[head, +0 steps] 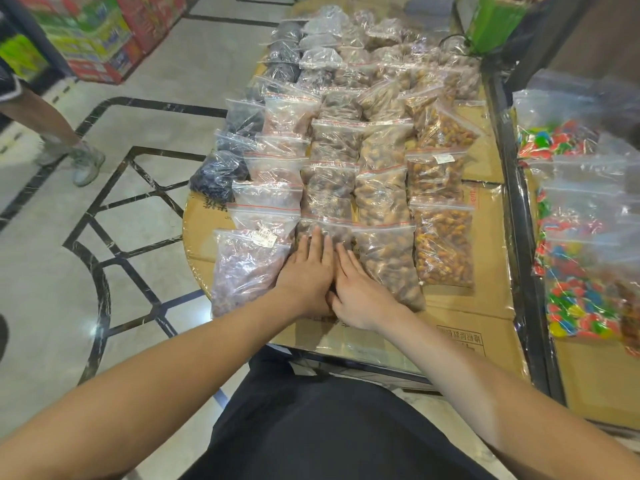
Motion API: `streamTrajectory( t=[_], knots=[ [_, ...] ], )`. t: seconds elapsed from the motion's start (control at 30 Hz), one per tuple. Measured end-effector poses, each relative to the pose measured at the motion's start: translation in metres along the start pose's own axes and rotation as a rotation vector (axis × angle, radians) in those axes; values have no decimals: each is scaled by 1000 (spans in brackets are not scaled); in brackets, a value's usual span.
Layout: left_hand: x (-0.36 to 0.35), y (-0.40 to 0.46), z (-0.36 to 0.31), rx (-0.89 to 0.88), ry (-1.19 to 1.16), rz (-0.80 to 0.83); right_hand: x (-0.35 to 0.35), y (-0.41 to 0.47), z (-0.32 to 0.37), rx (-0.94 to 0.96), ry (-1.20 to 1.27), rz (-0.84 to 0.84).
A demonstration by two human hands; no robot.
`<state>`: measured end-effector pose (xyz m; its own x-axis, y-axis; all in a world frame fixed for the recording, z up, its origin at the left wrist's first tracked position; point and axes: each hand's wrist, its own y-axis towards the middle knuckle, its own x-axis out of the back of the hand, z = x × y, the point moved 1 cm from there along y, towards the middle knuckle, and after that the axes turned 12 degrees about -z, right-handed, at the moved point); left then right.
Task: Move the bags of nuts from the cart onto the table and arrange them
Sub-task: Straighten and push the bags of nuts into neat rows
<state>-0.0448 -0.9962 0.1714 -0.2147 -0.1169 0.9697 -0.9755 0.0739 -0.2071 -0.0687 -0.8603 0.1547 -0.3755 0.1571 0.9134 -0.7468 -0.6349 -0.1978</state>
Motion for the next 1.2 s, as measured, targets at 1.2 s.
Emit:
streamTrajectory(
  t=[1.2],
  knots=[
    [13,185,36,25,36,-250,95,122,-78,-208,-18,-475]
  ],
)
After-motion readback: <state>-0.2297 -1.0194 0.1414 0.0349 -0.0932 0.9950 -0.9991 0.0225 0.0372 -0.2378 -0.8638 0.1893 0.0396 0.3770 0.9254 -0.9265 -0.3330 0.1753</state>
